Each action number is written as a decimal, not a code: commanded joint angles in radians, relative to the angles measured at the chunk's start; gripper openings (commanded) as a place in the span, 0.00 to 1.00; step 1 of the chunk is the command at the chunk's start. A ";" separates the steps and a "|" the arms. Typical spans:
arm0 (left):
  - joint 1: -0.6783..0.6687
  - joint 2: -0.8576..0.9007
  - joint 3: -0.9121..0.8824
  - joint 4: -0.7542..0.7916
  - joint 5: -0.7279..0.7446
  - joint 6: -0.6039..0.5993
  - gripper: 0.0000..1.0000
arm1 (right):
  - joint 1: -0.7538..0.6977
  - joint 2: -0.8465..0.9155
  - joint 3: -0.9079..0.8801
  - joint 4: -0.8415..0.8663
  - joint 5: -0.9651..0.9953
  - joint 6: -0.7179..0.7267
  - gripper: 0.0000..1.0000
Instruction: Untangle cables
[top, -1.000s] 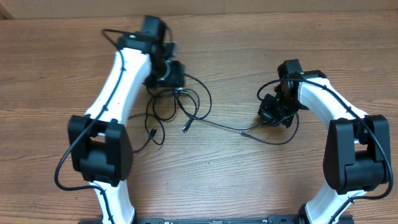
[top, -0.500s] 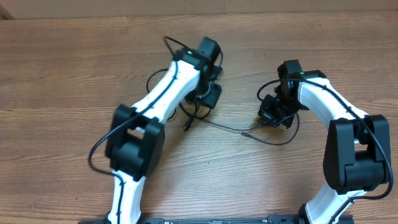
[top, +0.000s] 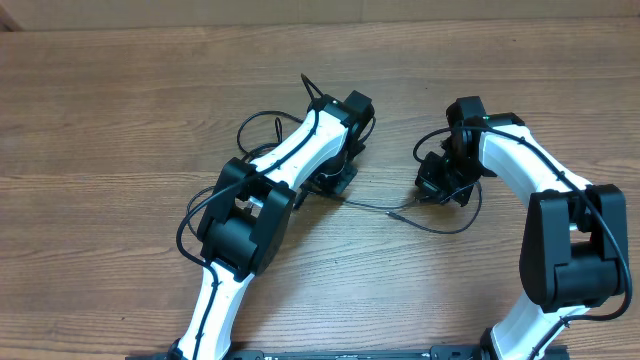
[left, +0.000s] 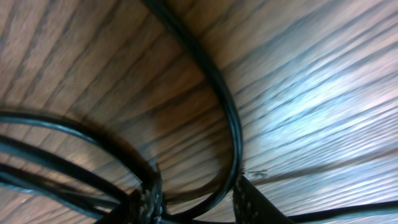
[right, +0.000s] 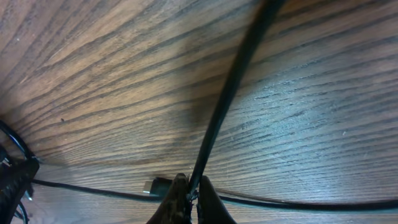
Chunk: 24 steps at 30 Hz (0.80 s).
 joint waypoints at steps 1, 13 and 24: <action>0.002 0.027 0.003 -0.013 -0.074 0.058 0.40 | 0.001 -0.024 -0.002 0.002 0.015 0.006 0.04; 0.010 0.027 0.002 -0.060 -0.013 0.267 0.27 | 0.001 -0.024 -0.002 0.002 0.015 0.006 0.04; 0.013 0.028 0.003 -0.019 0.071 0.239 0.04 | 0.011 -0.024 -0.003 0.001 -0.026 0.006 0.61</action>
